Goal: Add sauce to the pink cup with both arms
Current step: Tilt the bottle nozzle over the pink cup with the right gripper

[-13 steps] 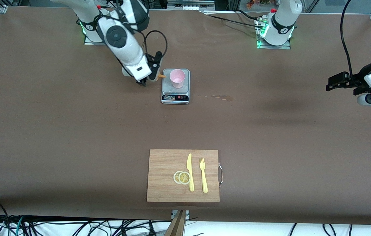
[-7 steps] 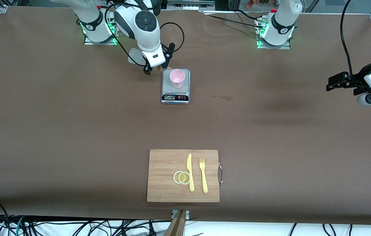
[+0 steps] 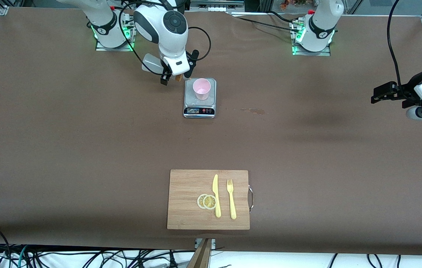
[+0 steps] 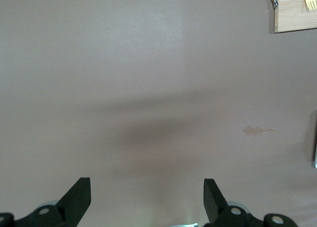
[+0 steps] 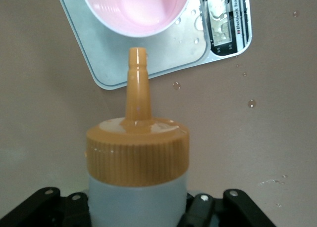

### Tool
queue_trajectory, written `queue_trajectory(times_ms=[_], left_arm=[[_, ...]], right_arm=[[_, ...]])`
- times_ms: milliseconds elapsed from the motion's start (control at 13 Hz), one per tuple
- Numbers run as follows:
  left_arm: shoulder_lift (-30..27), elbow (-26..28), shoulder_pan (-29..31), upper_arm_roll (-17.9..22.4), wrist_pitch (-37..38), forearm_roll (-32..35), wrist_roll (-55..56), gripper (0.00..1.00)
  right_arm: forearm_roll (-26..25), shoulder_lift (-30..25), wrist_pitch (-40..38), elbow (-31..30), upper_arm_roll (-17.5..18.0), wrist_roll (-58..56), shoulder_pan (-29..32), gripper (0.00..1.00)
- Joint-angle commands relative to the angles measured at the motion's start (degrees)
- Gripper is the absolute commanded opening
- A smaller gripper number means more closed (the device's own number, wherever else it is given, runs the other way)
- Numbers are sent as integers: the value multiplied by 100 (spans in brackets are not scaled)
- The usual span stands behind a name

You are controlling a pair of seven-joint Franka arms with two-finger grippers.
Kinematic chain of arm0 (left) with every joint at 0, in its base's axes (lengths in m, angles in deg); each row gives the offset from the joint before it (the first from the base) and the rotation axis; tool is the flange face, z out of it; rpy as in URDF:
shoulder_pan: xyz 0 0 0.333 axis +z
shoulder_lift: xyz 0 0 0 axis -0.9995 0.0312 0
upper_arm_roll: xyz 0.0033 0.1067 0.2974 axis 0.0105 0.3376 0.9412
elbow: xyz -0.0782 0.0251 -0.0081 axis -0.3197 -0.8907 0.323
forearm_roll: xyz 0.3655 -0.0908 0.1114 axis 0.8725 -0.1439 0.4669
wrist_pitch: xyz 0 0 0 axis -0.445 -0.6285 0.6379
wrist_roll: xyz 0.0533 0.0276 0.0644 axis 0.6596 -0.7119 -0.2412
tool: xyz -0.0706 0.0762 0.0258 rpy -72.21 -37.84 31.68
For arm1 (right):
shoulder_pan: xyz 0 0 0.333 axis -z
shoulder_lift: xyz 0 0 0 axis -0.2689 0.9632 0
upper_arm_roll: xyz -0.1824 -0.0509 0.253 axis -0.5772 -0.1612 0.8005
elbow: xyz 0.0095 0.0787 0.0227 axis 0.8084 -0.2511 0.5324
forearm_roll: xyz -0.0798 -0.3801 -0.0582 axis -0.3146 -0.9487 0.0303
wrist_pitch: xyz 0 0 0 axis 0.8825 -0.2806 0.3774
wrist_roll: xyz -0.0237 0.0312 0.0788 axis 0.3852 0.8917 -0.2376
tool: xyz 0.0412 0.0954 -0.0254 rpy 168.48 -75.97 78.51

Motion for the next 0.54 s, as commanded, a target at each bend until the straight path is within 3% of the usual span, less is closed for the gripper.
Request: queue_trajectory(times_ms=[0,307,460], left_arm=[[92,-200,-4,8,137,9,-128,100],[92,-200,-4,8,128,9,-128,100],[92,-200,-4,8,128,9,-128,100]], right_arm=[[-149,259,-404,527,35,142,-33,0],[-386,733,-869,1178,44,467,-226,0],[-431,778,-931,1205,44,494,-270,0]])
